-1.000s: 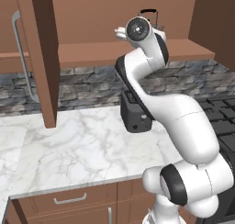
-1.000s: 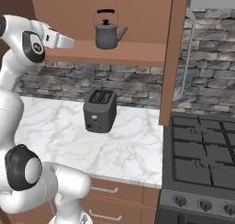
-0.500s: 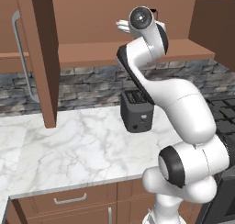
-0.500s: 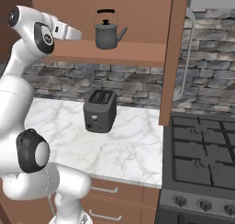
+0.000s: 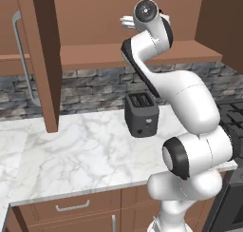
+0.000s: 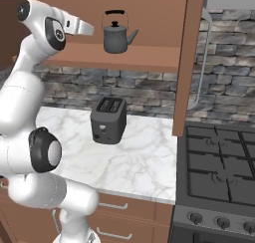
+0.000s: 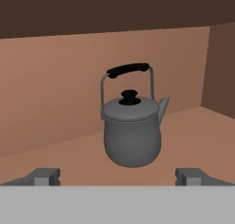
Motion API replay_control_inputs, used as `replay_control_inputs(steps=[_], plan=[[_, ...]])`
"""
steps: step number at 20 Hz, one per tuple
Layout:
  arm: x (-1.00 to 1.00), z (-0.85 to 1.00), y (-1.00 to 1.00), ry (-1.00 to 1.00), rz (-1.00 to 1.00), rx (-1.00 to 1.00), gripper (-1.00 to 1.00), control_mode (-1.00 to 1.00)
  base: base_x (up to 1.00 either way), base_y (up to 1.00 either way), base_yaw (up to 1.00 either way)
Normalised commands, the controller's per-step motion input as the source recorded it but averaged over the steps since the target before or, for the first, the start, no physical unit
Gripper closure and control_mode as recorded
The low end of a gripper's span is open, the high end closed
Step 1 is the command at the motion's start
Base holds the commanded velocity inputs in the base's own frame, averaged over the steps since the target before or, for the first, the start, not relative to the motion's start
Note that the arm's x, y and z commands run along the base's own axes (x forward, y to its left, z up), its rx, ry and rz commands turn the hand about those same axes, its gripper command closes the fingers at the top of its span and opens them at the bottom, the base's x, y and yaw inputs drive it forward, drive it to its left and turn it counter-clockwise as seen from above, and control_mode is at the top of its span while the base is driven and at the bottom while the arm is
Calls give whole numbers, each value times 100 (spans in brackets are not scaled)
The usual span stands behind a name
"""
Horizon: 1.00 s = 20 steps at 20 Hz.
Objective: Open the cabinet, pick the kettle from the cabinet, and place it in the sink.
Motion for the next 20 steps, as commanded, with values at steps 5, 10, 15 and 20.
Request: replay_control_inputs(steps=[5, 10, 15, 20], plan=[[28, 0, -9, -8, 7, -7, -100, -100, 0, 0, 0], [32, 2, -10, -1, 3, -4, -100, -100, 0, 0, 0], [37, 3, -14, 5, 0, -6, -100, -100, 0, 0, 0], [38, 3, -10, 7, 0, -3, -100, -100, 0, 0, 0]])
